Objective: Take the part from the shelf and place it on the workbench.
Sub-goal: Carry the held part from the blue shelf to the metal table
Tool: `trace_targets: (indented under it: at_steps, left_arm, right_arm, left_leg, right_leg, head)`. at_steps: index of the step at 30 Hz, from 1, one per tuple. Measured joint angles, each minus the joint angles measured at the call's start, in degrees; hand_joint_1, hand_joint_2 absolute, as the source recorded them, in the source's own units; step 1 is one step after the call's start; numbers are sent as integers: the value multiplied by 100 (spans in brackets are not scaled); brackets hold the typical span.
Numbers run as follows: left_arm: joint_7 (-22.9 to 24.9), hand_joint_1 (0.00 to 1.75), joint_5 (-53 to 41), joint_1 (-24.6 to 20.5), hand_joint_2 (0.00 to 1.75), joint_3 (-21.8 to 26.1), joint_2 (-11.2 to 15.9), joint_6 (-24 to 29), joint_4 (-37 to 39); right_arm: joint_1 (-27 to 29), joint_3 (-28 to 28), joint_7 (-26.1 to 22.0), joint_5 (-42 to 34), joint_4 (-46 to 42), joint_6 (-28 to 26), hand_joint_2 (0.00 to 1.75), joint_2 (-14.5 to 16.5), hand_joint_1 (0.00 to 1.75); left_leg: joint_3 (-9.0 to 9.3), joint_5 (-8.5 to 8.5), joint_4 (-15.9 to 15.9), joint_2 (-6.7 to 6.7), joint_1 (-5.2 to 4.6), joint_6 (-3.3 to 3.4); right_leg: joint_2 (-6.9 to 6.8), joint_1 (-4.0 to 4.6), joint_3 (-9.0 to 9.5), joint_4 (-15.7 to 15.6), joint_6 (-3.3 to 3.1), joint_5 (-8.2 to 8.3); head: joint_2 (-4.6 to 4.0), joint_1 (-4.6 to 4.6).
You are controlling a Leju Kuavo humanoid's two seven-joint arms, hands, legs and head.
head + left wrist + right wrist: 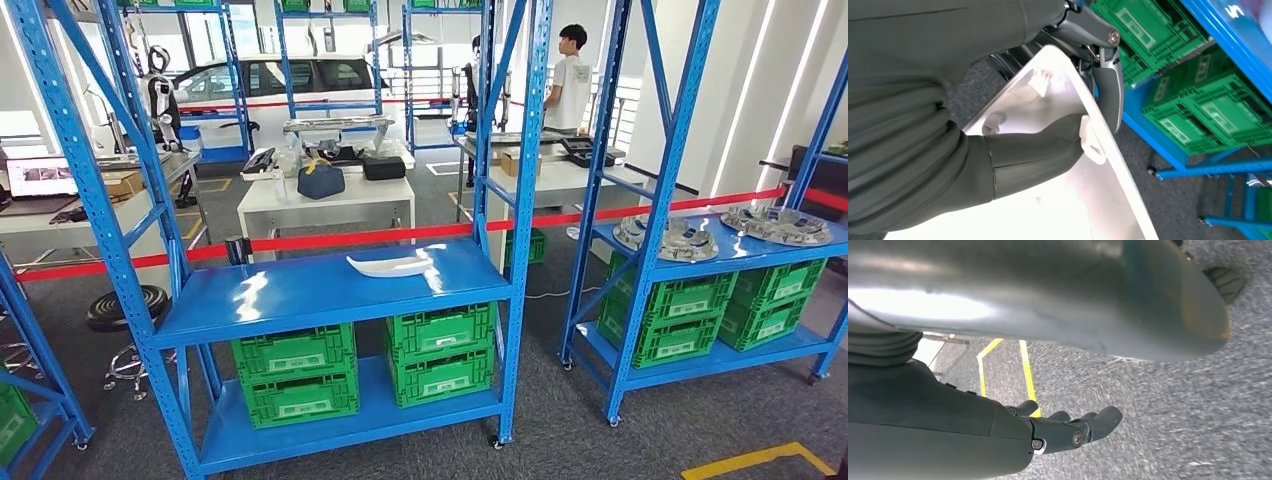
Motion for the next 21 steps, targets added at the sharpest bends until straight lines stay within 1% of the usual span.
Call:
trace_targets:
  at_steps: [1, 2, 3, 4, 5, 6, 7, 8, 9, 10, 11, 12, 13, 14, 15, 16, 17, 18, 19, 20, 21]
  left_arm:
    - [1, 175, -1, 0, 175, 3, -3, -2, -3]
    - [2, 175, -1, -1, 175, 5, -5, -4, -5]
    - [4, 175, -2, 1, 175, 7, -8, -4, -8]
    - [9, 175, -4, 4, 175, 8, -10, -4, -9]
    - [20, 175, -8, 6, 175, 8, -14, -4, -9]
    - [31, 175, -12, 8, 175, 8, -18, -5, -9]
    - [43, 175, -15, 10, 175, 9, -21, -7, -9]
    - [51, 175, -17, 9, 175, 10, -23, -8, -9]
    - [53, 175, -17, 7, 175, 14, -21, -9, -11]
    - [51, 175, -18, 2, 175, 19, -15, -8, -19]
    - [47, 175, -19, -7, 175, 25, -9, 4, -34]
    - [43, 175, -19, -18, 175, 33, -3, 20, -57]
    - [39, 175, -20, -30, 175, 42, 2, 42, -82]
    - [43, 175, -24, -42, 175, 52, 9, 67, -109]
    - [56, 175, -33, -52, 175, 64, 25, 84, -143]
    - [75, 175, -46, -69, 175, 80, 50, 97, -188]
    - [95, 175, -60, -97, 175, 101, 80, 104, -240]
    - [111, 175, -72, -130, 175, 125, 109, 108, -290]
    - [121, 175, -79, -164, 175, 150, 129, 112, -332]
    - [127, 175, -84, -187, 175, 168, 142, 116, -361]
    - [132, 175, -90, -198, 175, 180, 151, 120, -385]
  right_arm:
    - [5, 0, 1, 0, 0, 0, 0, 0, 0]
    - [5, 0, 2, 0, 0, 1, 0, 1, 0]
    - [3, 0, 2, 0, 0, 1, 0, 1, 0]
    - [2, 0, 1, 0, 0, 1, 0, 1, 0]
    - [1, 0, 0, 0, 0, 0, 0, 1, 0]
    - [2, 0, -1, 0, 0, 0, 0, 1, 0]
    - [1, 0, -2, 0, 0, -1, 0, 1, 0]
    - [-1, 0, -2, 0, 0, -1, 0, 1, 0]
    - [-6, 0, -2, 0, 0, -1, 0, 2, 0]
    - [-12, -1, -2, -1, 0, -1, 0, 3, 0]
    - [-16, -3, -3, -1, 0, -1, 0, 4, 0]
    - [-19, -9, -3, -2, 0, -1, 0, 6, 0]
    - [-15, -21, -2, -3, 0, -1, 0, 7, 0]
    - [-10, -39, -1, -4, 0, -1, 0, 13, 0]
    - [-7, -57, 0, -6, 0, -2, 0, 18, 0]
    - [-3, -73, 1, -8, 0, -4, 0, 23, 0]
    - [-1, -82, 1, -8, 0, -6, 0, 28, 0]
    - [0, -86, 1, -9, 0, -8, 0, 28, 0]
    - [1, -88, 1, -9, 0, -8, 0, 30, 0]
    - [1, -89, 0, -9, 0, -7, 0, 31, 0]
    - [0, -90, 0, -9, 0, -6, 0, 33, 0]
  left_leg:
    - [-55, 67, -14, 12, 19, 47]
    - [-117, 131, -15, 21, 29, 77]
    - [-200, 194, -9, 21, 30, 91]
    - [-289, 257, 2, 22, 30, 90]
    - [-381, 319, 17, 23, 31, 84]
    - [-474, 376, 38, 24, 34, 73]
    - [-565, 425, 66, 25, 39, 55]
    - [-647, 464, 101, 25, 47, 31]
    - [-722, 494, 145, 25, 46, 3]
    - [-784, 521, 189, 27, 45, -29]
    - [-830, 552, 224, 29, 40, -66]
    - [-863, 589, 240, 31, 35, -106]
    - [-882, 633, 242, 32, 36, -146]
    - [-907, 652, 238, 25, 45, -181]
    - [-944, 591, 276, 17, 53, -212]
    - [-1006, 430, 412, 9, 62, -240]
    - [-1092, 179, 664, 3, 70, -265]
    - [-1184, -106, 1022, 1, 70, -287]
    - [-1264, -331, 1414, 0, 70, -301]
    - [-1297, -437, 1723, 0, 68, -304]
    - [-1247, -403, 1862, -1, 63, -290]
  right_leg:
    - [13, -3, -69, 176, 35, -203]
    - [23, -17, -163, 475, 63, -495]
    - [26, -24, -269, 867, 85, -794]
    - [26, -32, -362, 1275, 102, -1017]
    - [25, -38, -397, 1582, 114, -1098]
    - [25, -42, -347, 1715, 120, -1049]
    - [25, -47, -186, 1619, 121, -904]
    - [25, -54, 73, 1324, 120, -750]
    - [27, -57, 380, 904, 119, -695]
    - [38, -54, 659, 489, 91, -720]
    - [48, -50, 842, 188, 59, -790]
    - [58, -38, 925, 19, 19, -863]
    - [64, -30, 924, -29, -37, -870]
    - [52, -33, 887, -31, -81, -837]
    - [43, -36, 850, -33, -133, -790]
    - [33, -42, 803, -40, -181, -737]
    - [25, -43, 750, -42, -218, -684]
    - [24, -33, 688, -39, -241, -630]
    - [20, -20, 622, -35, -253, -575]
    - [18, -5, 555, -29, -258, -521]
    - [17, 12, 483, -21, -261, -466]
  head:
    - [0, 6]
    - [0, 11]
    - [0, 17]
    - [0, 22]
    - [0, 23]
    - [0, 27]
    - [0, 29]
    - [0, 32]
    - [0, 35]
    - [0, 37]
    - [0, 38]
    - [0, 39]
    - [0, 38]
    - [0, 38]
    - [0, 32]
    - [1, 24]
    - [0, 16]
    - [1, 8]
    - [0, 7]
    - [0, 6]
    - [0, 6]
